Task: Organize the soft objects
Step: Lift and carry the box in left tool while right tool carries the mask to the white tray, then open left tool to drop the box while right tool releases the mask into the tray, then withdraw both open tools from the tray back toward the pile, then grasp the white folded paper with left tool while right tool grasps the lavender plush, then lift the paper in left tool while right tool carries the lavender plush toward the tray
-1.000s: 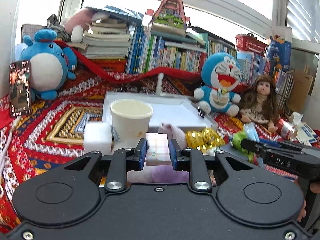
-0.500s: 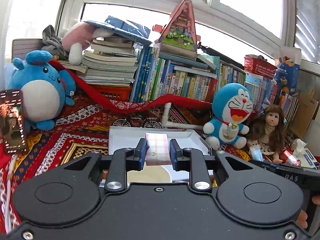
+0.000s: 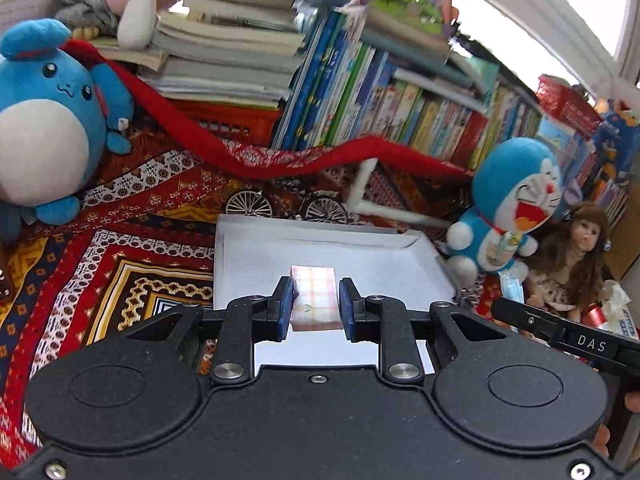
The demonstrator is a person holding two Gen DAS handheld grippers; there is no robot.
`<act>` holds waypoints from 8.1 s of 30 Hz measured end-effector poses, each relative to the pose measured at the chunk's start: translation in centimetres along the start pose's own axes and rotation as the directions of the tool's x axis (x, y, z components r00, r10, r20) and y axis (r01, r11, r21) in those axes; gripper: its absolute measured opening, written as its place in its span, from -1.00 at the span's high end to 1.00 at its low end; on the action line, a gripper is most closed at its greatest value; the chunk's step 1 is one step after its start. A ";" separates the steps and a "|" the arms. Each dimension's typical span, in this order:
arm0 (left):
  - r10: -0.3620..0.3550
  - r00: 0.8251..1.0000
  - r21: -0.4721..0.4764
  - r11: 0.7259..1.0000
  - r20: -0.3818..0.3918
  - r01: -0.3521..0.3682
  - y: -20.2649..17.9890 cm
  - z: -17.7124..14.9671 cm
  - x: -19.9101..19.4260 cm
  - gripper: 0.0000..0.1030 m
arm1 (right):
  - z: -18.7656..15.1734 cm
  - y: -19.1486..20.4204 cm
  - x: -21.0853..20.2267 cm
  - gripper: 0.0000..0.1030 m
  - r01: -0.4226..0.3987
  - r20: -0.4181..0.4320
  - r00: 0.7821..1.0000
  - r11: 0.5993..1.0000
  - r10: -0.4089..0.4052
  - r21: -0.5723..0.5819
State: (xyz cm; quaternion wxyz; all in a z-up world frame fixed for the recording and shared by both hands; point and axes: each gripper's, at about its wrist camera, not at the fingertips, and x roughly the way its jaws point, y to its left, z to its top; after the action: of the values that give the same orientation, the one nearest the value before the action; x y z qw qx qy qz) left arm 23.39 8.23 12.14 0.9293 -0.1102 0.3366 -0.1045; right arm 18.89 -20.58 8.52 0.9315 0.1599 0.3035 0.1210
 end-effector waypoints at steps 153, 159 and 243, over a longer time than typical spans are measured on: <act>0.171 0.972 0.108 0.976 0.158 -0.190 0.5 -24.0 -13.0 -0.84 | -17.3 7.1 -7.7 -1.00 -0.018 0.098 0.993 0.881 0.073 -0.473; 0.168 0.975 0.111 0.976 0.146 -0.185 0.3 -24.0 -13.0 -0.47 | -17.2 7.4 -8.6 -1.00 -0.029 0.141 0.984 0.879 0.109 -0.476; 0.115 0.966 0.153 0.976 0.230 -0.152 -1.6 -19.7 -13.0 0.28 | -16.5 9.5 -8.5 -0.44 0.183 0.290 0.957 0.752 0.011 -0.634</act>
State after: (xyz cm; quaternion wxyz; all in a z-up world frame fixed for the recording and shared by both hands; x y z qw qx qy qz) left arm 0.62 7.54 5.70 0.9717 -0.0187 0.2284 -0.0569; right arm 1.02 -10.89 3.89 0.9657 -0.1747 0.1166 0.1526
